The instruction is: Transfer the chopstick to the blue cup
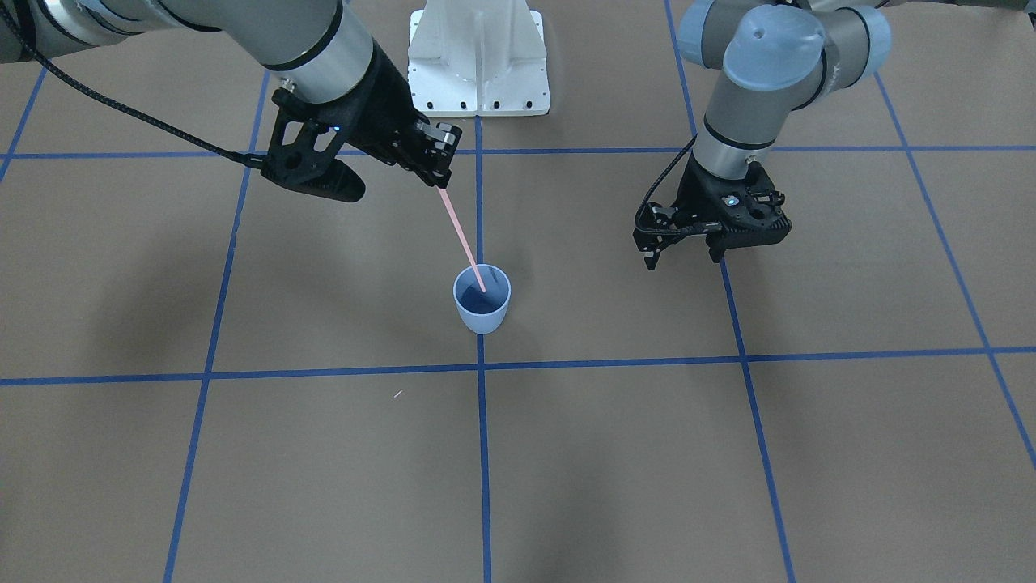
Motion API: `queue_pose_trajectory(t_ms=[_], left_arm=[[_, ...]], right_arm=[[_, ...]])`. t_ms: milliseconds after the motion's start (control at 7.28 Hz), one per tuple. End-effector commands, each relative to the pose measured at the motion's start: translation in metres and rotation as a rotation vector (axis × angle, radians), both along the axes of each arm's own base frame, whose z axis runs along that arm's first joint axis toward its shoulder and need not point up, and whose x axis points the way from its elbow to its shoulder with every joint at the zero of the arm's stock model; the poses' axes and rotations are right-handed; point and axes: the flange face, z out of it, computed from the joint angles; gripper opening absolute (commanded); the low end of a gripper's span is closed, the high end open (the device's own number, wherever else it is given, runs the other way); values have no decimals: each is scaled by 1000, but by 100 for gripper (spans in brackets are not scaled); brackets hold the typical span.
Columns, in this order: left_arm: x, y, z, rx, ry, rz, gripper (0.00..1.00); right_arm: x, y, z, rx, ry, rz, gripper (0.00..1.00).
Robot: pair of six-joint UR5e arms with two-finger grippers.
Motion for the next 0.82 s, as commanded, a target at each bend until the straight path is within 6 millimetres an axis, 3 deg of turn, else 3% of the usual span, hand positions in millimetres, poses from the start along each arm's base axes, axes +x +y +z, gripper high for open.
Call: queue_pose_trajectory(t_ms=[0, 137, 275, 412, 687], left_arm=[[0, 0, -1, 3, 1, 1, 98], [-1, -1, -2, 5, 2, 1, 98], [-1, -1, -2, 6, 1, -2, 98], [-1, -2, -1, 4, 1, -1, 98], [-5, -4, -1, 5, 0, -7, 98]], right_arm=[[-8, -5, 0, -4, 9, -4, 0], [-9, -6, 1, -4, 12, -3, 23], [-9, -8, 2, 9, 20, 9, 89], [-9, -9, 3, 15, 26, 17, 100], [3, -12, 2, 20, 18, 29, 100]])
